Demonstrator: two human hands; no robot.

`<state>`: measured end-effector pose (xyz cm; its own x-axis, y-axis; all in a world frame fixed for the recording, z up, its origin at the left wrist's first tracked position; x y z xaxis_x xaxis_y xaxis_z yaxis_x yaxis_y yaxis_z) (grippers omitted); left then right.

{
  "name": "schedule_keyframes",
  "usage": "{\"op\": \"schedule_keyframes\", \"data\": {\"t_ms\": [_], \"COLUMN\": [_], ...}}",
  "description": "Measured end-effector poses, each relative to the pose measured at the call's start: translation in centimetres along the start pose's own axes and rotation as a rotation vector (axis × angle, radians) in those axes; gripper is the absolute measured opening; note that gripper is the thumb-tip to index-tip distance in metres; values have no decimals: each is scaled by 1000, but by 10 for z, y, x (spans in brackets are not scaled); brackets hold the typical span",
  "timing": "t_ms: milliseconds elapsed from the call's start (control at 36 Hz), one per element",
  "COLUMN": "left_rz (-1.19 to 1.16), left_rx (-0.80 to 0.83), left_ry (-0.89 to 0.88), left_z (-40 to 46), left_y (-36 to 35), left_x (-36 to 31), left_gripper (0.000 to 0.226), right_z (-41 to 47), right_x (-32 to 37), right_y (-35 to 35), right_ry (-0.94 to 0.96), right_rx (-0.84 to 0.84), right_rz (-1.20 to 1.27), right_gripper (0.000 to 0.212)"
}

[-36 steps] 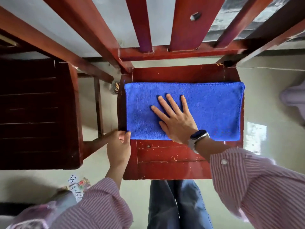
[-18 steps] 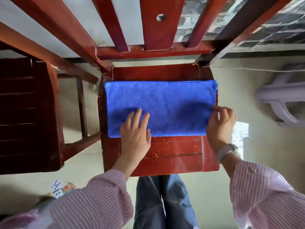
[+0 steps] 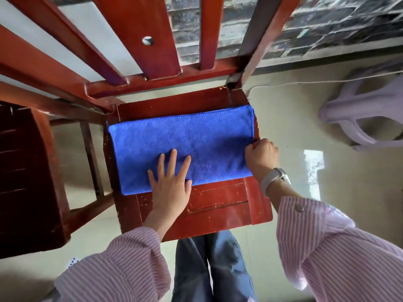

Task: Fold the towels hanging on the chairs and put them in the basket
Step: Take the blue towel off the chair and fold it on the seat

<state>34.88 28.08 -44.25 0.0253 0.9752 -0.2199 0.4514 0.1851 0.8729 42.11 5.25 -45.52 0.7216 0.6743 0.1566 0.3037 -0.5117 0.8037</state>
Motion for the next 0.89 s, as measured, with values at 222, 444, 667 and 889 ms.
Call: {"op": "schedule_keyframes", "data": {"t_ms": [222, 444, 667, 889], "left_rz": [45, -359, -1842, -1103], "left_rx": [41, 100, -21, -141], "left_ry": [-3, 69, 606, 586], "left_z": [1, 7, 10, 16], "left_y": [-3, 12, 55, 44], "left_x": [3, 11, 38, 59], "left_gripper": [69, 43, 25, 30], "right_z": [-23, -27, -130, -102], "right_x": [4, 13, 98, 76], "right_y": [6, 33, -1, -25], "right_ry": [87, 82, 471, 342], "right_rx": [45, 187, 664, 330], "right_rz": [203, 453, 479, 459], "right_gripper": [20, 23, 22, 26]}}
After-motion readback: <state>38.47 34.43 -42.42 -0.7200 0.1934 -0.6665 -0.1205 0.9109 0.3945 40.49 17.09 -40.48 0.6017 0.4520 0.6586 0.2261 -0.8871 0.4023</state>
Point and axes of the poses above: each hand's wrist, its own z-axis towards the middle knuckle, its own y-axis out of the back of the hand, x = y × z, the point moved 5 cm from there along z, towards the middle knuckle, and after that the axes turned 5 degrees about -y, right-handed, at the moved point
